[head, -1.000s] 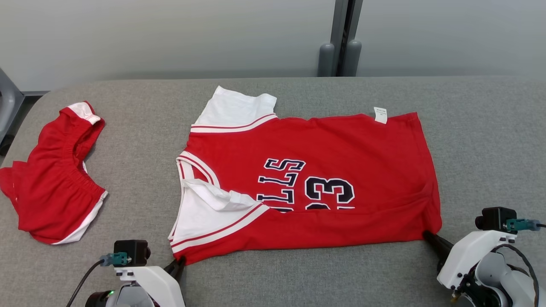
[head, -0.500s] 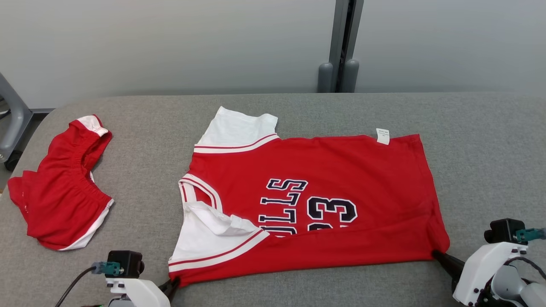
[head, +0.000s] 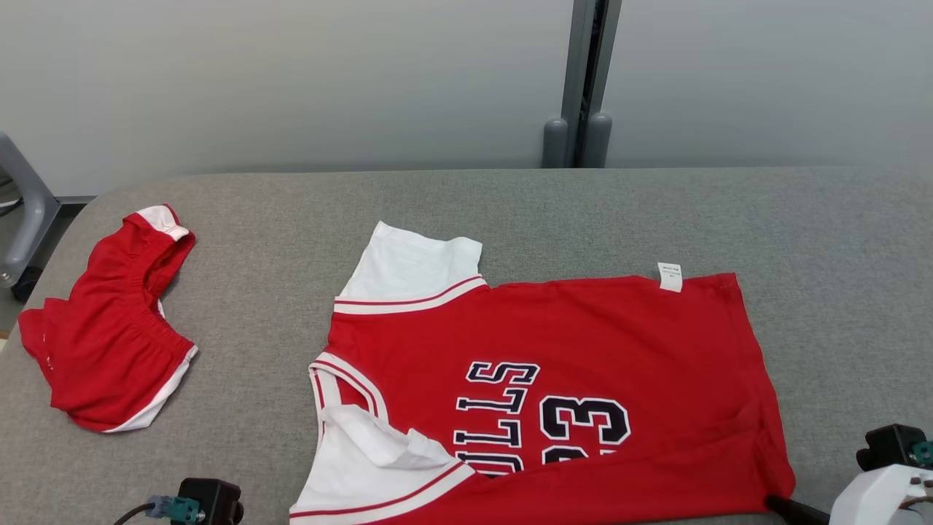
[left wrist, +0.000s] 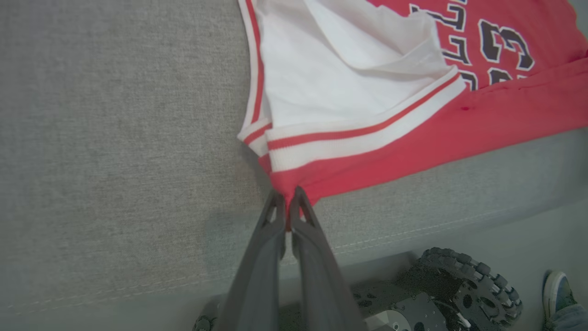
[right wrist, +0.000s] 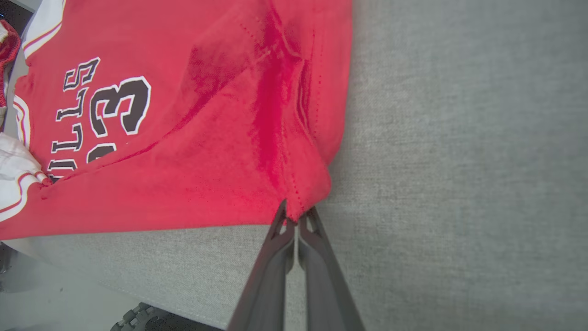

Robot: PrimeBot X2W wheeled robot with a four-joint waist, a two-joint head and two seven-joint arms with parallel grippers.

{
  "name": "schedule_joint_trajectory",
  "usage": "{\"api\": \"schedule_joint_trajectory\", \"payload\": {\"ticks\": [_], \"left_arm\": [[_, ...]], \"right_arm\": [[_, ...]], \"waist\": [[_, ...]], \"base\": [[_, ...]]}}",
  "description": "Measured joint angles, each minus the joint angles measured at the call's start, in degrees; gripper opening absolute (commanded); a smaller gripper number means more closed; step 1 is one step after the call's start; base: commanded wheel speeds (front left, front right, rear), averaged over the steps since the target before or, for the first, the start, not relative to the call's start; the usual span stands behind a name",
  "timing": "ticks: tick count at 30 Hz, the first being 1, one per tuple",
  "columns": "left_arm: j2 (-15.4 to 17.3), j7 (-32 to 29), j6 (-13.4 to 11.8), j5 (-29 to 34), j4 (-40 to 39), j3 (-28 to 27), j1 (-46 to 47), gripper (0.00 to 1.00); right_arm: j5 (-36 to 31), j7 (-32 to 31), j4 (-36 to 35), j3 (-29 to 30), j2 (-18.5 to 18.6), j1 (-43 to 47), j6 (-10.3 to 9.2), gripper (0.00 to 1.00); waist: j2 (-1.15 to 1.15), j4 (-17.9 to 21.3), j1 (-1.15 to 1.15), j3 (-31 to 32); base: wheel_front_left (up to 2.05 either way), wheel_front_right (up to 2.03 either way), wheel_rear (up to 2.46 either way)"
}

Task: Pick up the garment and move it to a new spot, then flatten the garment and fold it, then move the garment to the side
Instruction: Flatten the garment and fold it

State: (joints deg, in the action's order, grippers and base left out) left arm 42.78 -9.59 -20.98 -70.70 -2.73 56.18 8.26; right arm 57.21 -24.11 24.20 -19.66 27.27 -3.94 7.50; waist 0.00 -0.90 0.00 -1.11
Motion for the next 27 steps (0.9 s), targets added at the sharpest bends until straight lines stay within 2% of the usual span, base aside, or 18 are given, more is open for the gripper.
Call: {"api": "schedule_joint_trajectory", "payload": {"ticks": [4,8,18,19,20,21,22,23,27], "left_arm": [[2.1,-1.5,-2.3,-0.6,-3.8,0.1,-1.4,0.0],[3.1,-1.9,-3.3,-1.1,-6.0,0.0,-2.2,0.0],[4.2,-3.4,-5.1,-1.8,-7.7,-0.2,-2.8,0.0],[4.2,-3.4,-5.2,-1.9,-7.7,-0.2,-2.8,0.13],[4.2,-3.5,-5.3,-1.9,-7.7,-0.2,-2.8,0.36],[4.2,-3.5,-5.3,-1.9,-7.8,-0.2,-2.8,0.49],[4.2,-3.5,-5.4,-1.9,-7.8,-0.2,-2.8,0.86],[4.3,-3.5,-5.4,-1.9,-7.8,-0.2,-2.8,1.0],[4.4,-4.0,-5.8,-1.7,-7.8,0.0,-2.8,1.0]], "right_arm": [[-1.0,-3.3,-4.2,2.9,-0.5,4.0,-0.01,0.0],[-2.6,-5.6,-7.4,5.8,-1.1,6.8,-0.01,0.0],[-10.0,-15.2,-16.3,15.7,-7.7,12.6,-0.01,0.0],[-10.7,-16.0,-16.8,16.6,-8.4,12.9,-0.01,0.18],[-11.4,-16.6,-17.6,17.4,-9.2,13.1,-0.01,0.37],[-12.0,-17.2,-18.2,18.2,-9.7,13.3,-0.01,0.62],[-12.6,-17.8,-18.7,19.0,-10.4,13.6,-0.01,0.8],[-13.3,-18.3,-19.2,19.9,-11.1,13.9,-0.02,1.0],[-15.5,-20.3,-21.7,22.5,-13.2,14.1,-0.01,1.0]], "waist": [[0.0,0.2,0.0,0.1],[0.0,0.5,0.0,0.0],[0.0,1.0,0.0,-0.8],[0.0,1.0,0.0,-0.9],[0.0,1.1,0.0,-1.0],[0.0,1.1,0.0,-1.0],[0.0,1.1,0.0,-1.0],[0.0,1.1,0.0,-1.1],[0.0,1.1,0.0,-1.2]], "base": [[0.0,0.0,0.0],[0.0,0.0,0.0],[0.0,0.0,0.0],[0.0,0.0,0.0],[0.0,0.0,0.0],[0.0,0.0,0.0],[0.0,0.0,0.0],[0.0,0.0,0.0],[0.0,0.0,0.0]]}}
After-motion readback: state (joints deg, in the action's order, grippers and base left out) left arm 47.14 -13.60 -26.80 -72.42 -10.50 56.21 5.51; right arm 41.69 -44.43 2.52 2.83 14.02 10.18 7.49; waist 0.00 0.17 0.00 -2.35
